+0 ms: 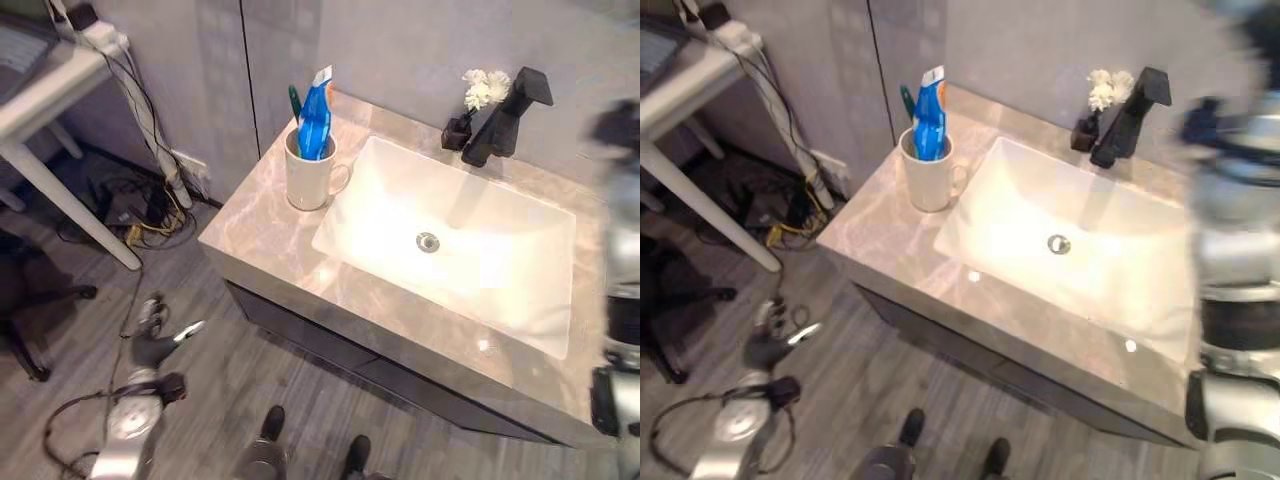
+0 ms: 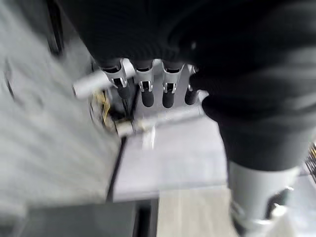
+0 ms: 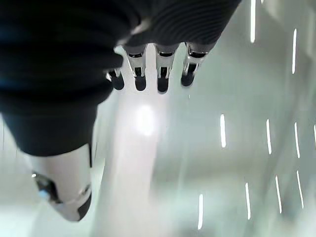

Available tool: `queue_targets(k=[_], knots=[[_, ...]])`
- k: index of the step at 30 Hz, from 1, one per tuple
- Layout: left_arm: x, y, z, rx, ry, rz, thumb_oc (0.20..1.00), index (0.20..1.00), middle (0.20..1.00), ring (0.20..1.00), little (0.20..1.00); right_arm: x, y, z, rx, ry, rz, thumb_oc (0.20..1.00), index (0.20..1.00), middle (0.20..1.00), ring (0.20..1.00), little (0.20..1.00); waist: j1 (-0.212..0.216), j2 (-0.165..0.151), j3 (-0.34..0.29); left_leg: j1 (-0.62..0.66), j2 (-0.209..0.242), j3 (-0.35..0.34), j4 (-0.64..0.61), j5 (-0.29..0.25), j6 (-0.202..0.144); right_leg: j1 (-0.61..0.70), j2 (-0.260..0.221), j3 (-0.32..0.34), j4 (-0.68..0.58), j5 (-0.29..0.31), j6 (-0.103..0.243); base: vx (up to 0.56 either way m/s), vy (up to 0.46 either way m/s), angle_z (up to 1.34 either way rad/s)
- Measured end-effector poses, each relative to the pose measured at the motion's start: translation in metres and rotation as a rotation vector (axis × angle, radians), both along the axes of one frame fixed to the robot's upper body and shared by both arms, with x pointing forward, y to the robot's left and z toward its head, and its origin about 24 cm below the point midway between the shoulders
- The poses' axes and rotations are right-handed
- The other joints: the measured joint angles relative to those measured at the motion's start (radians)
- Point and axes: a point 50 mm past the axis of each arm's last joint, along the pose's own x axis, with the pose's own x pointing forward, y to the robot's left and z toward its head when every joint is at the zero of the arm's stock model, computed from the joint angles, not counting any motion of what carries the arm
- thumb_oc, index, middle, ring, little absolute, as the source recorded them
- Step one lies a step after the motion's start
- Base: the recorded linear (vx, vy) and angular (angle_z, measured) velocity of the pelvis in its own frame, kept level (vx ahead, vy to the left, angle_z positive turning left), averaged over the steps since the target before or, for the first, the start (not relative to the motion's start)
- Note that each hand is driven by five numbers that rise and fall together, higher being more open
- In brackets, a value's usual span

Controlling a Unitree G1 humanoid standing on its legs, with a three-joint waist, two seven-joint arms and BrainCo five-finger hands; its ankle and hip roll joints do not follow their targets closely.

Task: Put brush and paste in cup on sink, flatten towel.

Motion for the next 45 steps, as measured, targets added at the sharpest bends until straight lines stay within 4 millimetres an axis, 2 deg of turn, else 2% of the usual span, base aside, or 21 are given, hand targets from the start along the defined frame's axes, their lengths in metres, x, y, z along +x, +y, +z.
queue_targets(k=[1, 2, 4, 6, 7, 8, 10, 12, 13, 15, 17, 19, 23, 25, 29, 31, 38, 39, 42, 43, 45], knots=[[-0.013, 0.011, 0.004, 0.000, -0.016, 0.049, 1.000, 1.000, 1.000, 1.000, 1.000, -0.011, -0.018, -0.009, 0.042, -0.007, -0.109, 1.000, 1.000, 1.000, 1.000, 1.000, -0.015, 0.015, -0.008, 0.001, 0.000, 0.002, -0.002, 0.000, 0.000, -0.002, 0.000, 0.003, 0.000, 0.000, 0.000, -0.06, 0.012, 0.02], [-0.015, 0.017, 0.009, 0.003, -0.026, 0.060, 1.000, 1.000, 1.000, 1.000, 1.000, -0.018, -0.031, -0.021, 0.058, 0.017, -0.183, 1.000, 1.000, 1.000, 1.000, 1.000, -0.030, 0.031, -0.014, 0.002, 0.000, 0.003, -0.001, 0.000, 0.000, -0.002, 0.000, 0.004, 0.000, 0.000, 0.000, -0.02, 0.003, -0.04], [-0.018, 0.022, 0.026, 0.042, -0.085, 0.040, 1.000, 1.000, 1.000, 1.000, 1.000, -0.022, -0.053, -0.045, 0.108, 0.107, -0.289, 1.000, 1.000, 1.000, 1.000, 1.000, -0.048, 0.047, -0.020, 0.001, 0.005, 0.004, -0.001, 0.000, 0.000, -0.004, 0.005, 0.008, 0.000, 0.000, 0.000, -0.01, -0.017, -0.06], [-0.014, 0.023, 0.035, 0.049, -0.114, 0.012, 1.000, 1.000, 1.000, 1.000, 1.000, -0.027, -0.069, -0.062, 0.136, 0.171, -0.359, 1.000, 1.000, 1.000, 1.000, 1.000, -0.071, 0.061, -0.021, 0.001, 0.008, 0.009, 0.000, 0.002, -0.002, -0.007, 0.006, 0.012, 0.000, 0.000, 0.000, -0.02, -0.018, -0.06], [-0.014, 0.028, 0.058, 0.095, -0.182, -0.020, 1.000, 1.000, 1.000, 1.000, 1.000, -0.035, -0.093, -0.086, 0.191, 0.274, -0.462, 1.000, 1.000, 1.000, 1.000, 1.000, -0.079, 0.058, -0.020, 0.003, 0.016, 0.015, -0.002, 0.002, -0.004, -0.007, 0.008, 0.019, 0.000, 0.000, -0.001, -0.03, -0.013, -0.22], [-0.015, 0.034, 0.069, 0.120, -0.221, -0.009, 1.000, 1.000, 1.000, 1.000, 1.000, -0.039, -0.110, -0.105, 0.265, 0.341, -0.530, 1.000, 1.000, 1.000, 1.000, 1.000, -0.086, 0.059, -0.020, 0.016, 0.019, 0.032, -0.011, 0.003, -0.004, -0.008, 0.010, 0.037, 0.000, 0.001, -0.002, -0.02, -0.021, -0.36], [-0.018, 0.042, 0.077, 0.112, -0.264, 0.025, 1.000, 1.000, 1.000, 1.000, 1.000, -0.052, -0.134, -0.138, 0.430, 0.412, -0.615, 1.000, 1.000, 1.000, 1.000, 1.000, -0.113, 0.074, -0.025, 0.037, 0.024, 0.060, -0.022, 0.002, -0.003, -0.009, 0.012, 0.065, 0.000, 0.001, -0.002, -0.02, -0.025, -0.41], [-0.018, 0.041, 0.078, 0.074, -0.287, 0.024, 1.000, 1.000, 1.000, 1.000, 1.000, -0.069, -0.150, -0.176, 0.595, 0.484, -0.691, 1.000, 1.000, 1.000, 1.000, 1.000, -0.138, 0.087, -0.032, 0.051, 0.027, 0.071, -0.035, 0.002, -0.003, -0.008, 0.014, 0.082, -0.001, 0.001, -0.001, -0.01, -0.005, -0.28], [-0.017, 0.041, 0.076, 0.059, -0.288, 0.029, 0.787, 0.787, 0.787, 0.787, 0.787, -0.075, -0.153, -0.189, 0.634, 0.529, -0.715, 1.000, 1.000, 1.000, 1.000, 1.000, -0.154, 0.094, -0.034, 0.054, 0.028, 0.079, -0.039, 0.002, -0.003, -0.009, 0.015, 0.087, 0.000, 0.002, -0.001, 0.02, 0.028, -0.21], [-0.017, 0.039, 0.070, 0.027, -0.293, 0.043, 0.398, 0.398, 0.398, 0.398, 0.398, -0.081, -0.153, -0.216, 0.719, 0.583, -0.728, 1.000, 1.000, 1.000, 1.000, 1.000, -0.192, 0.103, -0.037, 0.070, 0.030, 0.095, -0.043, 0.002, -0.002, -0.006, 0.017, 0.106, 0.000, 0.006, -0.001, 0.02, 0.056, -0.26], [-0.012, 0.032, 0.066, -0.028, -0.308, 0.026, 0.200, 0.200, 0.200, 0.200, 0.200, -0.086, -0.155, -0.234, 0.771, 0.642, -0.750, 1.000, 1.000, 1.000, 1.000, 1.000, -0.203, 0.106, -0.037, 0.086, 0.032, 0.124, -0.044, -0.004, 0.002, -0.006, 0.019, 0.133, 0.000, 0.009, -0.001, -0.02, 0.059, -0.39], [-0.010, 0.028, 0.063, -0.047, -0.302, 0.001, 0.200, 0.200, 0.200, 0.200, 0.200, -0.085, -0.155, -0.243, 0.790, 0.674, -0.754, 1.000, 1.000, 1.000, 1.000, 1.000, -0.218, 0.109, -0.036, 0.093, 0.033, 0.141, -0.044, -0.007, 0.005, -0.009, 0.019, 0.150, 0.000, 0.013, 0.001, -0.03, 0.050, -0.33], [0.001, 0.014, 0.060, -0.069, -0.290, -0.077, 0.200, 0.200, 0.200, 0.200, 0.200, -0.093, -0.158, -0.278, 0.903, 0.782, -0.785, 1.000, 1.000, 1.000, 1.000, 1.000, -0.229, 0.112, -0.033, 0.113, 0.028, 0.183, -0.044, -0.013, 0.009, -0.012, 0.018, 0.196, 0.000, 0.023, 0.004, 0.00, 0.099, -0.29], [0.004, 0.007, 0.056, -0.084, -0.277, -0.114, 0.200, 0.200, 0.200, 0.200, 0.200, -0.094, -0.156, -0.302, 1.017, 0.845, -0.767, 1.000, 1.000, 1.000, 1.000, 1.000, -0.222, 0.113, -0.031, 0.124, 0.026, 0.204, -0.045, -0.017, 0.014, -0.012, 0.016, 0.220, -0.002, 0.027, 0.006, -0.03, 0.149, -0.32], [0.007, 0.001, 0.054, -0.092, -0.264, -0.153, 0.200, 0.200, 0.200, 0.200, 0.200, -0.103, -0.143, -0.350, 1.170, 1.030, -0.722, 1.000, 1.000, 1.000, 1.000, 1.000, -0.224, 0.117, -0.028, 0.130, 0.016, 0.235, -0.045, -0.018, 0.017, -0.023, 0.009, 0.250, 0.000, 0.037, 0.014, -0.02, 0.137, -0.21], [0.008, -0.003, 0.050, -0.101, -0.250, -0.179, 0.200, 0.200, 0.200, 0.200, 0.200, -0.107, -0.132, -0.370, 1.187, 1.157, -0.673, 1.000, 1.000, 1.000, 1.000, 1.000, -0.224, 0.122, -0.021, 0.142, 0.011, 0.245, -0.046, -0.021, 0.022, -0.016, 0.003, 0.254, 0.000, 0.043, 0.018, -0.04, 0.116, -0.13], [0.010, -0.004, 0.051, -0.094, -0.237, -0.213, 0.200, 0.200, 0.200, 0.200, 0.200, -0.115, -0.102, -0.416, 1.199, 1.507, -0.475, 1.000, 1.000, 1.000, 1.000, 1.000, -0.247, 0.108, 0.031, 0.149, -0.012, 0.254, -0.050, -0.022, 0.041, -0.021, -0.015, 0.260, 0.017, 0.059, 0.033, -0.05, 0.106, -0.03], [0.009, -0.003, 0.051, -0.092, -0.235, -0.213, 0.200, 0.200, 0.200, 0.200, 0.200, -0.116, -0.099, -0.419, 1.208, 1.521, -0.466, 1.000, 1.000, 1.000, 1.000, 1.000, -0.247, 0.105, 0.035, 0.149, -0.013, 0.255, -0.049, -0.021, 0.041, -0.024, -0.015, 0.258, 0.022, 0.060, 0.033, -0.04, 0.084, -0.20], [0.009, 0.000, 0.047, -0.094, -0.214, -0.200, 0.200, 0.200, 0.200, 0.200, 0.200, -0.126, -0.081, -0.440, 1.274, 1.622, -0.432, 1.000, 1.000, 1.000, 1.000, 1.000, -0.221, 0.089, 0.064, 0.166, 0.001, 0.288, -0.051, -0.025, 0.044, -0.062, -0.002, 0.119, 0.088, 0.076, 0.015, 0.01, 0.063, -0.29], [0.008, 0.000, 0.046, -0.094, -0.207, -0.199, 0.200, 0.200, 0.200, 0.200, 0.200, -0.131, -0.078, -0.445, 1.277, 1.669, -0.427, 1.000, 1.000, 1.000, 1.000, 1.000, -0.221, 0.084, 0.066, 0.167, -0.001, 0.284, -0.050, -0.025, 0.044, -0.064, -0.004, 0.113, 0.093, 0.063, 0.026, 0.05, 0.033, -0.04], [0.008, 0.001, 0.045, -0.096, -0.204, -0.196, 0.200, 0.200, 0.200, 0.200, 0.200, -0.143, -0.066, -0.458, 1.296, 1.775, -0.414, 1.000, 1.000, 1.000, 1.000, 1.000, -0.216, 0.070, 0.069, 0.167, 0.000, 0.287, -0.051, -0.026, 0.043, -0.079, -0.006, 0.103, 0.110, 0.029, 0.022, 0.05, -0.036, -0.01]])
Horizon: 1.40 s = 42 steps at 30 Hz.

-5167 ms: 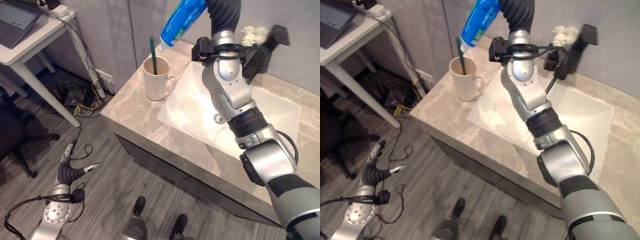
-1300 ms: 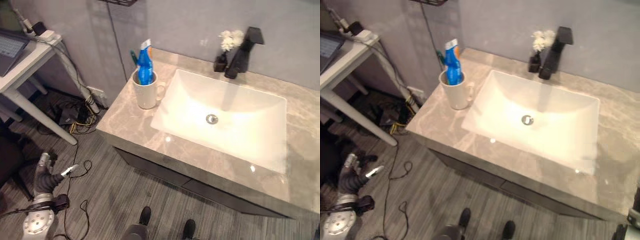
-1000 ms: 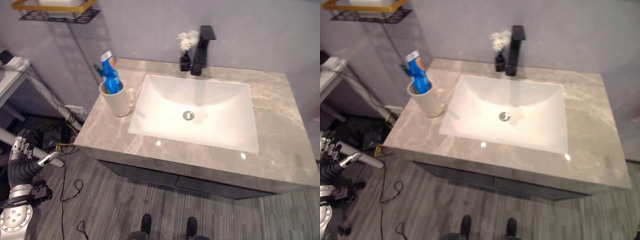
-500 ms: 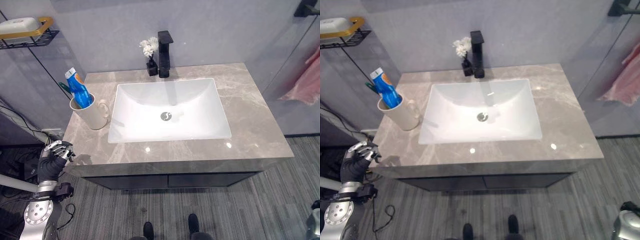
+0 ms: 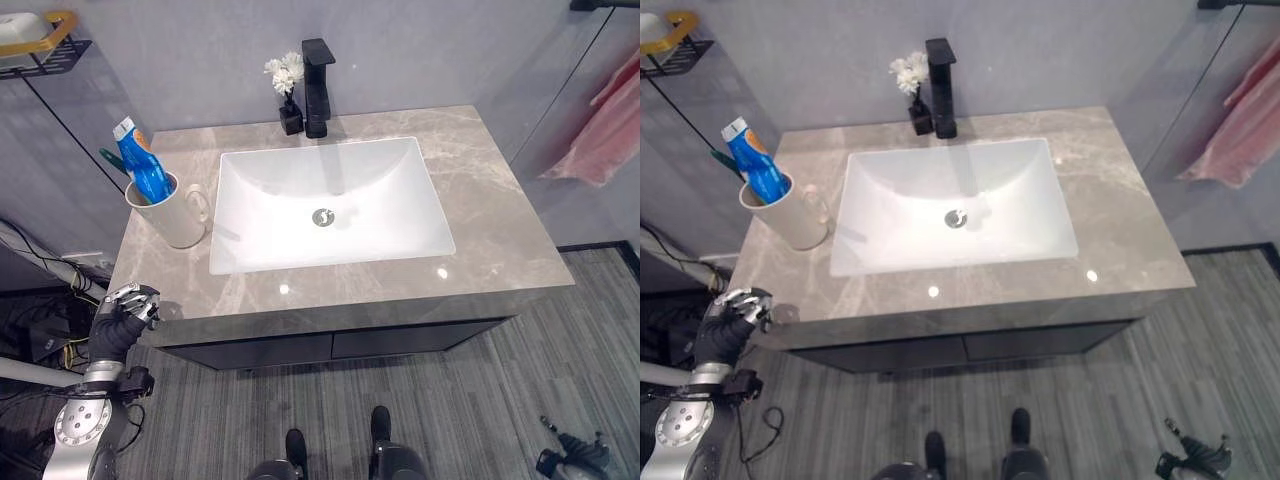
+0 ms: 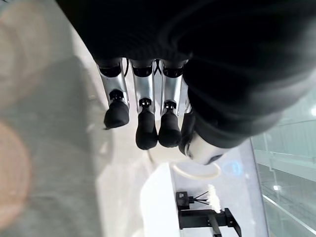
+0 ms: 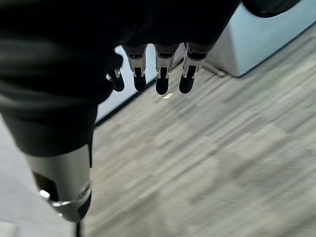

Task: Put brush and paste in cup on sink, flatten towel.

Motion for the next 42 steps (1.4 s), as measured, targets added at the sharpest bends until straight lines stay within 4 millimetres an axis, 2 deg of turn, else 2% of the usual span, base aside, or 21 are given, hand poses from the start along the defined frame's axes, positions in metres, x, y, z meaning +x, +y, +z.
queue_targets(k=[3, 6, 7, 8, 9, 10, 11, 12, 13, 14, 15, 17, 20, 21, 22, 23, 24, 25, 30, 33, 42], knots=[[0.001, 0.000, 0.001, 0.004, 0.000, -0.007, 0.200, 0.200, 0.200, 0.200, 0.200, -0.022, 0.025, -0.021, 0.129, 0.129, 0.014, 1.000, 1.000, 1.000, 1.000, 1.000, 0.004, -0.007, -0.007, -0.011, 0.020, -0.010, 0.005, 0.004, -0.009, 0.005, 0.016, -0.021, -0.012, -0.007, -0.007, 0.06, -0.051, 0.08], [0.005, -0.003, 0.001, -0.004, -0.003, -0.022, 0.200, 0.200, 0.200, 0.200, 0.200, -0.028, 0.037, -0.029, 0.179, 0.225, 0.124, 1.000, 1.000, 1.000, 1.000, 1.000, 0.008, 0.006, -0.013, -0.011, 0.041, -0.011, 0.008, 0.005, -0.024, 0.017, 0.040, -0.024, -0.031, 0.002, -0.027, 0.11, -0.145, 0.07], [0.017, -0.007, 0.001, -0.028, -0.014, -0.044, 0.200, 0.200, 0.200, 0.200, 0.200, -0.023, 0.047, -0.033, 0.202, 0.288, 0.280, 1.000, 1.000, 1.000, 1.000, 1.000, 0.018, 0.016, -0.027, -0.011, 0.075, -0.040, 0.104, -0.043, -0.064, 0.109, 0.077, -0.062, -0.104, 0.003, -0.047, 0.16, -0.270, 0.41], [0.024, -0.013, 0.001, -0.043, -0.024, -0.063, 0.200, 0.200, 0.200, 0.200, 0.200, -0.011, 0.054, -0.033, 0.185, 0.305, 0.403, 1.000, 1.000, 1.000, 1.000, 1.000, 0.028, 0.020, -0.021, -0.094, 0.090, -0.067, 0.256, -0.083, -0.122, 0.086, 0.091, -0.092, -0.035, -0.045, -0.087, 0.15, -0.255, 0.58], [0.036, -0.019, 0.010, -0.033, -0.058, -0.100, 0.200, 0.200, 0.200, 0.200, 0.200, -0.004, 0.065, -0.036, 0.189, 0.312, 0.508, 1.000, 1.000, 1.000, 1.000, 1.000, 0.035, -0.007, -0.005, -0.233, 0.098, -0.078, 0.510, -0.079, -0.179, 0.043, 0.074, -0.111, 0.051, -0.098, -0.126, 0.09, -0.036, 0.42], [0.039, -0.024, 0.004, -0.036, -0.029, -0.127, 0.200, 0.200, 0.200, 0.200, 0.200, 0.008, 0.074, -0.036, 0.190, 0.302, 0.586, 1.000, 1.000, 1.000, 1.000, 1.000, 0.052, -0.029, 0.000, -0.285, 0.092, -0.071, 0.617, -0.004, -0.190, 0.055, 0.048, -0.099, 0.058, -0.110, -0.119, 0.13, 0.007, 0.14], [0.032, -0.028, -0.007, -0.042, 0.021, -0.145, 0.200, 0.200, 0.200, 0.200, 0.200, 0.018, 0.076, -0.034, 0.178, 0.282, 0.635, 1.000, 1.000, 1.000, 1.000, 1.000, 0.052, -0.040, -0.031, -0.286, 0.103, -0.047, 0.620, 0.010, -0.169, 0.075, 0.042, -0.097, 0.038, -0.108, -0.124, 0.20, 0.112, 0.08], [0.030, -0.030, -0.011, -0.046, 0.034, -0.159, 0.200, 0.200, 0.200, 0.200, 0.200, 0.020, 0.074, -0.033, 0.164, 0.280, 0.649, 1.000, 1.000, 1.000, 1.000, 1.000, 0.046, -0.030, -0.046, -0.280, 0.118, -0.029, 0.585, -0.008, -0.140, 0.078, 0.050, -0.106, 0.026, -0.111, -0.127, 0.23, 0.197, 0.02], [0.031, -0.032, -0.009, -0.049, 0.025, -0.166, 0.200, 0.200, 0.200, 0.200, 0.200, 0.024, 0.071, -0.030, 0.149, 0.273, 0.655, 1.000, 1.000, 1.000, 1.000, 1.000, 0.046, -0.010, -0.044, -0.272, 0.124, -0.033, 0.546, -0.015, -0.130, 0.084, 0.056, -0.103, 0.030, -0.117, -0.126, 0.22, 0.232, 0.06], [0.032, -0.032, -0.008, -0.048, 0.017, -0.165, 0.200, 0.200, 0.200, 0.200, 0.200, 0.031, 0.069, -0.028, 0.135, 0.265, 0.669, 1.000, 1.000, 1.000, 1.000, 1.000, 0.051, 0.002, -0.038, -0.240, 0.122, -0.039, 0.442, -0.023, -0.116, 0.082, 0.060, -0.094, 0.027, -0.113, -0.126, 0.15, 0.199, 0.01], [0.034, -0.033, -0.007, -0.053, 0.006, -0.159, 0.200, 0.200, 0.200, 0.200, 0.200, 0.034, 0.069, -0.027, 0.130, 0.261, 0.669, 1.000, 1.000, 1.000, 1.000, 1.000, 0.045, 0.015, -0.034, -0.231, 0.125, -0.067, 0.342, -0.018, -0.122, 0.080, 0.069, -0.090, 0.004, -0.102, -0.111, 0.11, 0.146, -0.12], [0.037, -0.036, -0.005, -0.062, -0.009, -0.153, 0.200, 0.200, 0.200, 0.200, 0.200, 0.040, 0.071, -0.026, 0.130, 0.252, 0.673, 1.000, 1.000, 1.000, 1.000, 1.000, 0.050, 0.027, -0.023, -0.185, 0.150, -0.141, 0.148, -0.001, -0.137, 0.094, 0.094, -0.075, -0.042, -0.063, -0.110, 0.14, 0.142, -0.32], [0.037, -0.040, -0.009, -0.067, 0.003, -0.163, 0.200, 0.200, 0.200, 0.200, 0.200, 0.032, 0.067, -0.028, 0.130, 0.279, 0.659, 1.000, 1.000, 1.000, 1.000, 1.000, 0.033, 0.044, -0.015, -0.119, 0.167, -0.144, 0.056, 0.026, -0.128, 0.159, 0.116, -0.068, -0.108, -0.042, -0.093, 0.12, 0.117, -0.25], [0.037, -0.043, -0.009, -0.069, 0.005, -0.177, 0.200, 0.200, 0.200, 0.200, 0.200, 0.025, 0.062, -0.028, 0.130, 0.300, 0.639, 1.000, 1.000, 1.000, 1.000, 1.000, 0.025, 0.071, -0.022, -0.094, 0.163, -0.148, 0.035, 0.040, -0.117, 0.170, 0.125, -0.064, -0.114, -0.042, -0.089, 0.16, 0.198, -0.13], [0.037, -0.043, -0.010, -0.069, 0.004, -0.179, 0.200, 0.200, 0.200, 0.200, 0.200, 0.020, 0.061, -0.030, 0.138, 0.327, 0.629, 1.000, 1.000, 1.000, 1.000, 1.000, 0.023, 0.073, -0.023, -0.080, 0.158, -0.152, 0.017, 0.085, -0.112, 0.174, 0.121, -0.054, -0.117, -0.051, -0.076, 0.10, 0.138, -0.21], [0.037, -0.043, -0.008, -0.068, -0.002, -0.178, 0.200, 0.200, 0.200, 0.200, 0.200, 0.011, 0.063, -0.033, 0.154, 0.355, 0.623, 1.000, 1.000, 1.000, 1.000, 1.000, 0.025, 0.060, -0.026, -0.069, 0.140, -0.143, 0.007, 0.087, -0.103, 0.175, 0.103, -0.046, -0.117, -0.050, -0.069, 0.13, 0.247, -0.08], [0.038, -0.043, -0.007, -0.066, -0.006, -0.181, 0.200, 0.200, 0.200, 0.200, 0.200, -0.008, 0.064, -0.037, 0.177, 0.406, 0.607, 1.000, 1.000, 1.000, 1.000, 1.000, 0.024, 0.044, -0.036, -0.067, 0.093, -0.140, 0.006, 0.082, -0.086, 0.178, 0.059, -0.043, -0.117, -0.042, -0.045, 0.09, 0.216, -0.02], [0.038, -0.041, -0.006, -0.059, -0.003, -0.179, 0.200, 0.200, 0.200, 0.200, 0.200, -0.015, 0.066, -0.039, 0.190, 0.423, 0.604, 1.000, 1.000, 1.000, 1.000, 1.000, 0.023, 0.036, -0.040, -0.064, 0.073, -0.130, 0.006, 0.072, -0.071, 0.175, 0.041, -0.039, -0.109, -0.041, -0.040, 0.09, 0.217, -0.01], [0.034, -0.032, -0.004, -0.047, -0.004, -0.143, 0.200, 0.200, 0.200, 0.200, 0.200, 0.000, 0.082, -0.041, 0.205, 0.371, 0.650, 1.000, 1.000, 1.000, 1.000, 1.000, 0.039, 0.033, -0.047, -0.059, 0.047, -0.087, 0.006, 0.057, -0.048, 0.156, 0.011, 0.007, -0.109, -0.035, -0.023, 0.04, 0.119, -0.23], [0.033, -0.029, -0.004, -0.047, -0.004, -0.122, 0.200, 0.200, 0.200, 0.200, 0.200, 0.013, 0.084, -0.039, 0.198, 0.335, 0.665, 1.000, 1.000, 1.000, 1.000, 1.000, 0.048, 0.034, -0.050, -0.062, 0.044, -0.059, 0.005, 0.053, -0.042, 0.140, 0.007, 0.033, -0.109, -0.031, -0.015, 0.05, 0.086, -0.26], [0.031, -0.027, -0.008, -0.050, 0.014, -0.111, 0.200, 0.200, 0.200, 0.200, 0.200, 0.004, 0.083, -0.041, 0.220, 0.362, 0.661, 1.000, 1.000, 1.000, 1.000, 1.000, 0.048, 0.014, -0.120, -0.099, 0.047, -0.058, 0.005, 0.055, -0.044, 0.100, 0.008, 0.035, -0.117, -0.030, -0.005, 0.02, 0.018, -0.01]])
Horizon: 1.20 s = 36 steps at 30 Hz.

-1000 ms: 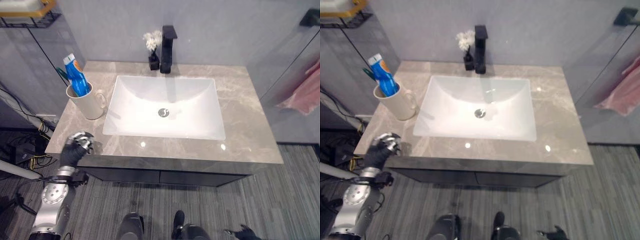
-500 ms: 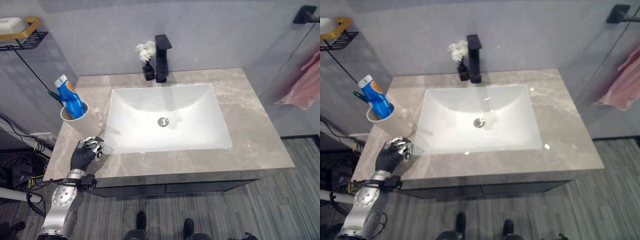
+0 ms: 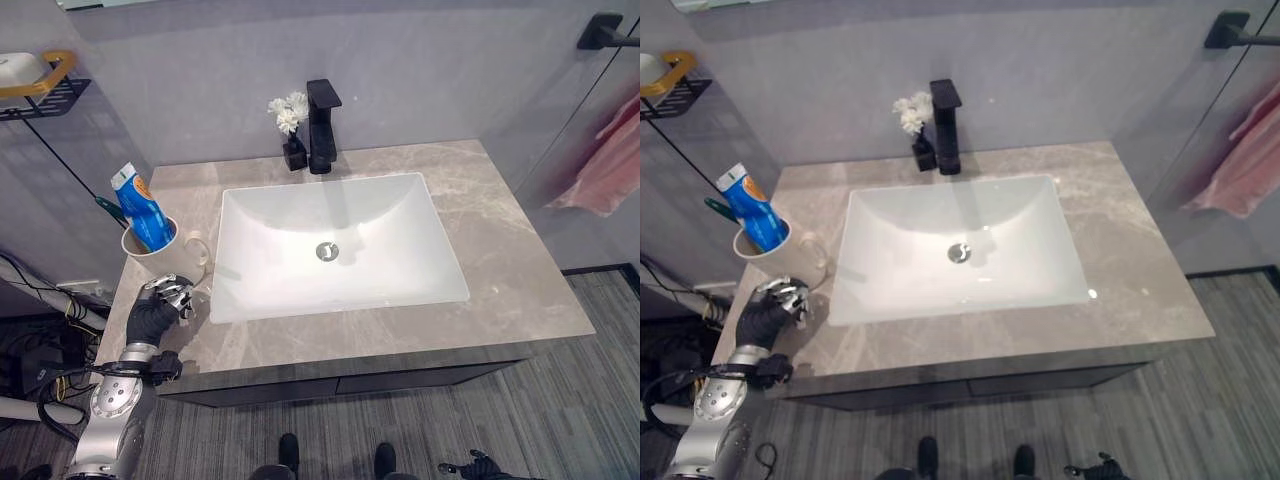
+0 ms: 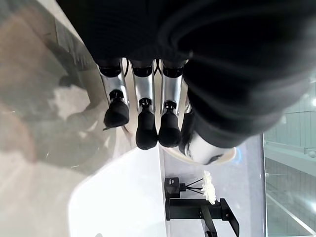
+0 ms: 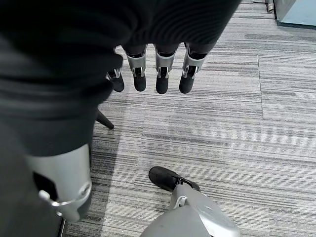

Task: Put brush and paste in cup on sink, flatten towel.

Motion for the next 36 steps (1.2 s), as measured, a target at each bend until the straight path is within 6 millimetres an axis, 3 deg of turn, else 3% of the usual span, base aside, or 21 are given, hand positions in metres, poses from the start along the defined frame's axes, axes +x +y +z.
queue_targets(k=[12, 26, 36], knots=[[0.012, 0.003, 0.013, 0.001, -0.064, 0.063, 0.200, 0.200, 0.200, 0.200, 0.200, -0.005, 0.000, -0.001, -0.002, 0.021, 0.003, 1.000, 1.000, 1.000, 1.000, 1.000, 0.000, -0.012, 0.013, -0.056, 0.003, -0.002, 0.000, 0.010, -0.002, -0.055, 0.003, -0.001, -0.001, 0.011, 0.000, 0.00, -0.001, 0.00], [0.048, 0.018, 0.063, 0.077, -0.214, 0.120, 0.200, 0.200, 0.200, 0.200, 0.200, 0.018, 0.003, 0.003, 0.000, -0.039, 0.031, 1.000, 1.000, 1.000, 1.000, 1.000, -0.020, -0.034, 0.085, -0.104, 0.007, -0.006, 0.001, 0.021, -0.004, -0.100, 0.008, -0.006, 0.008, 0.018, -0.004, 0.00, 0.000, 0.00], [0.072, 0.032, 0.109, 0.182, -0.313, 0.161, 0.200, 0.200, 0.200, 0.200, 0.200, 0.028, 0.005, 0.006, 0.004, -0.067, 0.043, 1.000, 1.000, 1.000, 1.000, 1.000, -0.037, -0.042, 0.113, -0.173, 0.006, -0.010, 0.001, 0.032, -0.005, -0.163, 0.008, -0.017, 0.008, 0.027, -0.006, 0.00, 0.012, 0.02]])
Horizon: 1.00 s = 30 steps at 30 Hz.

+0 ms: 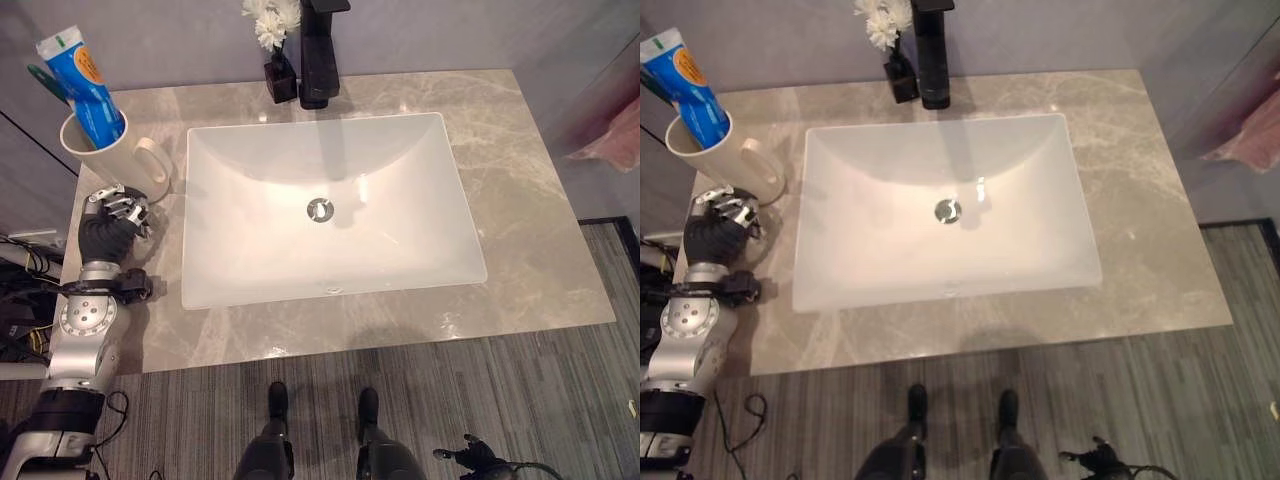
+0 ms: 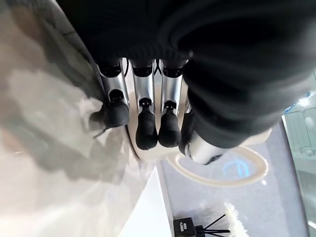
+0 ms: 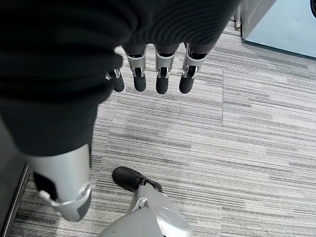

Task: Put brush and paste in cup on sink, flatten towel.

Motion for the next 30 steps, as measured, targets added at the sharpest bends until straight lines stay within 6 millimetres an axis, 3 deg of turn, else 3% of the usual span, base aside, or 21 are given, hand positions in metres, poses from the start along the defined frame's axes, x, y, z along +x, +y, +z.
queue_targets(k=[4, 11, 18, 21, 26, 28, 30], knots=[[0.012, 0.008, 0.016, 0.023, -0.019, 0.036, 0.200, 0.200, 0.200, 0.200, 0.200, 0.009, 0.003, 0.002, 0.000, -0.021, 0.029, 1.000, 1.000, 1.000, 1.000, 1.000, -0.016, -0.006, 0.006, -0.008, -0.001, 0.002, 0.000, 0.001, -0.001, -0.009, 0.000, 0.001, 0.000, 0.003, 0.000, 0.00, 0.010, 0.00], [0.035, 0.003, 0.046, 0.046, -0.058, 0.025, 0.200, 0.200, 0.200, 0.200, 0.200, 0.020, 0.005, 0.005, -0.016, -0.054, 0.056, 1.000, 1.000, 1.000, 1.000, 1.000, -0.024, -0.010, 0.008, -0.047, -0.001, 0.003, 0.000, 0.005, 0.000, -0.050, 0.000, 0.004, 0.000, 0.009, 0.001, 0.00, 0.020, 0.00], [0.049, 0.008, 0.087, 0.077, -0.121, 0.088, 0.200, 0.200, 0.200, 0.200, 0.200, 0.040, 0.011, 0.011, -0.005, -0.109, 0.083, 1.000, 1.000, 1.000, 1.000, 1.000, -0.048, -0.033, 0.026, -0.078, -0.002, 0.008, 0.000, 0.010, 0.002, -0.086, -0.001, 0.017, 0.000, 0.018, 0.003, 0.00, 0.013, -0.03], [0.049, 0.005, 0.095, 0.079, -0.149, 0.080, 0.200, 0.200, 0.200, 0.200, 0.200, 0.041, 0.012, 0.011, -0.004, -0.111, 0.086, 1.000, 1.000, 1.000, 1.000, 1.000, -0.048, -0.035, 0.028, -0.091, -0.002, 0.008, 0.000, 0.010, 0.002, -0.099, -0.001, 0.017, 0.000, 0.018, 0.003, 0.01, 0.004, 0.00], [0.035, 0.004, 0.087, 0.105, -0.155, 0.045, 0.200, 0.200, 0.200, 0.200, 0.200, 0.042, 0.013, 0.012, 0.003, -0.120, 0.079, 1.000, 1.000, 1.000, 1.000, 1.000, -0.044, -0.033, 0.032, -0.090, -0.002, 0.008, 0.000, 0.010, 0.002, -0.097, -0.002, 0.016, 0.000, 0.018, 0.003, 0.03, 0.010, 0.00], [0.031, 0.007, 0.083, 0.102, -0.150, 0.053, 0.200, 0.200, 0.200, 0.200, 0.200, 0.042, 0.012, 0.012, 0.003, -0.118, 0.078, 1.000, 1.000, 1.000, 1.000, 1.000, -0.041, -0.032, 0.032, -0.088, -0.002, 0.007, 0.000, 0.010, 0.002, -0.095, -0.001, 0.016, 0.000, 0.018, 0.003, 0.04, 0.018, 0.00], [0.021, 0.023, 0.078, 0.122, -0.138, 0.107, 0.200, 0.200, 0.200, 0.200, 0.200, 0.046, 0.011, 0.014, 0.000, -0.132, 0.078, 1.000, 1.000, 1.000, 1.000, 1.000, -0.042, -0.025, 0.037, -0.088, -0.002, 0.007, 0.000, 0.010, 0.002, -0.095, -0.002, 0.015, 0.000, 0.018, 0.003, 0.00, 0.000, 0.00]])
